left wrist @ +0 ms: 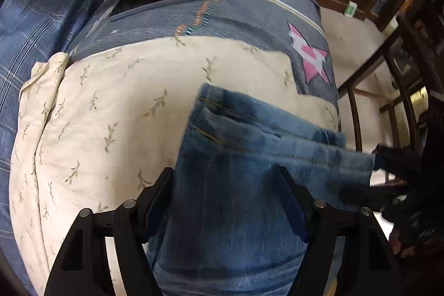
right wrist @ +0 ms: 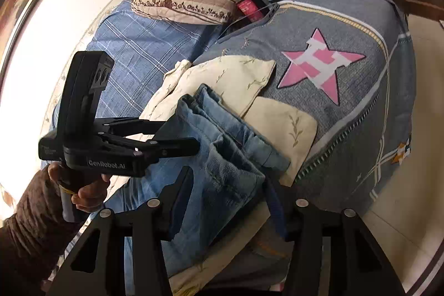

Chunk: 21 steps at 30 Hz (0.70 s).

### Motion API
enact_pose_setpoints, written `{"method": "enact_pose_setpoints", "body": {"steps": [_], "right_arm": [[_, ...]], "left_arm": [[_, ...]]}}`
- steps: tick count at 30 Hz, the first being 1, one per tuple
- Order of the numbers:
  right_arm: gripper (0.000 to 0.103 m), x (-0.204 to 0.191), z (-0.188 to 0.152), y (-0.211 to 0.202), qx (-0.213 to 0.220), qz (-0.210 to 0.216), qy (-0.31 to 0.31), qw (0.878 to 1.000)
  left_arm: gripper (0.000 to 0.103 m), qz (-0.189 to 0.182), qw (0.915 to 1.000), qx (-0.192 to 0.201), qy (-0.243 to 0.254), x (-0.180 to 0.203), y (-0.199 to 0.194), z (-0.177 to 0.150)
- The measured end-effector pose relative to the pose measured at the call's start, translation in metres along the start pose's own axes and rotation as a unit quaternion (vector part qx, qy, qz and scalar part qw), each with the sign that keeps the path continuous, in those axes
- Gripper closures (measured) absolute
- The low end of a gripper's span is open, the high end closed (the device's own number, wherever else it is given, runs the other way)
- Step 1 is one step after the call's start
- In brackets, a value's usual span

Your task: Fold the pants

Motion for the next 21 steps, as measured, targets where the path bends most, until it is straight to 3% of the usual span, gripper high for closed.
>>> {"method": "enact_pose_setpoints", "body": {"steps": [7, 12, 15, 21], "right_arm": [[0.049, 0.000, 0.002, -0.006, 0.015, -0.026, -0.007, 1.000], [0.044, 0.003, 0.007, -0.003, 0.011, -0.035, -0.006, 0.999], [0.035, 0.000, 0.007, 0.001, 0.009, -0.047, -0.016, 0.999], [0.032, 0.001, 0.003, 0.005, 0.005, -0.061, -0.015, 0.998]], "left_arm": [[0.038, -0.007, 0.9992, 0.031, -0.025, -0.026, -0.024, 0.000], [0.037, 0.003, 0.9999, -0.003, -0.011, -0.026, -0.006, -0.002], [0.026, 0.006, 1.0000, 0.003, 0.003, -0.018, 0.000, 0.000], [0.014, 0.007, 0.9996, -0.011, 0.023, -0.009, 0.010, 0.007]]}}
Point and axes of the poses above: each gripper's, at about its wrist camera, not at the fingertips, and y roughly the way its jaws point, x to its right, z to its top, the point moved 3 cm from there along y, roughly the way its jaws point, and after that the axes turned 14 degrees about -x, right-handed, at the moved point
